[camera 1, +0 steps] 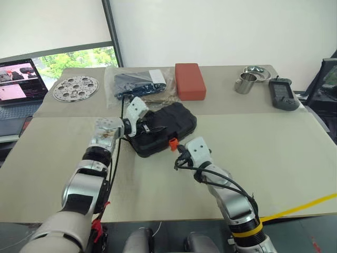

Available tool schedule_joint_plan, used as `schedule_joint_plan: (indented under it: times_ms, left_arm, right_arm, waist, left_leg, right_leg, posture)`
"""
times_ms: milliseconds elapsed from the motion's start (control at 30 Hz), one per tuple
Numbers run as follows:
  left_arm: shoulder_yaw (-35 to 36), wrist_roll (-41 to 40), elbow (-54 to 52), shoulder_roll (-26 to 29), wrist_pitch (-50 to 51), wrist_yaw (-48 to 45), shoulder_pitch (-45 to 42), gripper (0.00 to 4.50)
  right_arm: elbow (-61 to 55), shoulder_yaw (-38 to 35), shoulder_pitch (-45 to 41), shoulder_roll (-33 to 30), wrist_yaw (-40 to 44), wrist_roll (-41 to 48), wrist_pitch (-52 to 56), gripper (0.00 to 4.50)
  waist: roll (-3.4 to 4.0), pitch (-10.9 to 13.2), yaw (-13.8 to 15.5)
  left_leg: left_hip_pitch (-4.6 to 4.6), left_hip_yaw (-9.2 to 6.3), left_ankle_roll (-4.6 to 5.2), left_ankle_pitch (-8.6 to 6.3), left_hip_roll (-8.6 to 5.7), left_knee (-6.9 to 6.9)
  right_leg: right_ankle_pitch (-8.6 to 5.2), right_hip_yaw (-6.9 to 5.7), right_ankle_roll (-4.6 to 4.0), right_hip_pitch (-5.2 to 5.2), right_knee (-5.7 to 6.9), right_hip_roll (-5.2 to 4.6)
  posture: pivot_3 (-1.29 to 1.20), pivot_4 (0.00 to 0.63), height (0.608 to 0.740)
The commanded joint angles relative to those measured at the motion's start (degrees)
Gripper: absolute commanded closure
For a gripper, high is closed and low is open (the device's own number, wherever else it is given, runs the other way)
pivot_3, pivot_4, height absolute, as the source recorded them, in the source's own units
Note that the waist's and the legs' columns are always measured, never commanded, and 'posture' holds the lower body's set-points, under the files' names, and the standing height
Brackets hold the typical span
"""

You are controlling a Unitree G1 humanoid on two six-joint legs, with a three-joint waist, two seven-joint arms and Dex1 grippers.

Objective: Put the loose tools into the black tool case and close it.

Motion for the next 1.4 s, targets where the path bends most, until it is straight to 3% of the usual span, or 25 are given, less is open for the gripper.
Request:
schedule_joint_plan:
  times_ms: [33, 367, 733, 1400]
  left_arm:
    - [-0.26, 1.84, 2.51, -1.88, -1.54, 4.14, -0.77, 0.0]
    - [-2.32, 5.22, 5.7, -3.1, -3.29, 5.3, 3.97, 0.0]
    - [-2.81, 5.43, 3.84, -3.58, -4.06, 4.59, 7.46, 0.0]
    - [-3.28, 5.79, 1.54, -5.28, -2.45, 3.62, 11.69, 0.0]
  right_arm:
    - [2.87, -0.24, -1.94, 0.51, -0.4, -0.5, -0.38, 4.48]
    - [10.63, -0.69, -9.48, 3.86, -0.57, 0.3, -3.01, 4.48]
    - [10.39, -0.07, -18.55, 2.66, 3.89, 0.44, 0.69, 4.48]
    - [2.03, -1.5, -21.52, 4.26, 3.53, 1.51, 4.37, 4.48]
  waist:
    - [0.0, 0.0, -0.02]
    - [0.08, -0.08, -0.27]
    - [0.15, -0.14, -0.97]
    - [0.15, -0.14, -1.75]
  left_leg:
    - [0.0, 0.0, 0.0, 0.0, 0.01, 0.0]
    - [0.35, 0.06, -0.08, 0.04, 0.03, -0.01]
    - [0.46, 0.06, -0.15, 0.1, 0.06, 0.01]
    - [0.48, 0.06, -0.15, 0.1, 0.1, 0.01]
  right_leg:
    - [0.0, 0.0, 0.0, 0.0, 0.0, 0.0]
    - [0.0, 0.0, 0.0, 0.22, 0.06, 0.04]
    - [0.0, -0.01, -0.01, 0.28, 0.17, 0.06]
    - [0.0, 0.02, 0.0, 0.25, 0.26, 0.06]
  posture:
    - [0.0, 0.15, 0.74]
    - [0.0, 0.15, 0.74]
    - [0.0, 0.15, 0.74]
    - [0.0, 0.15, 0.74]
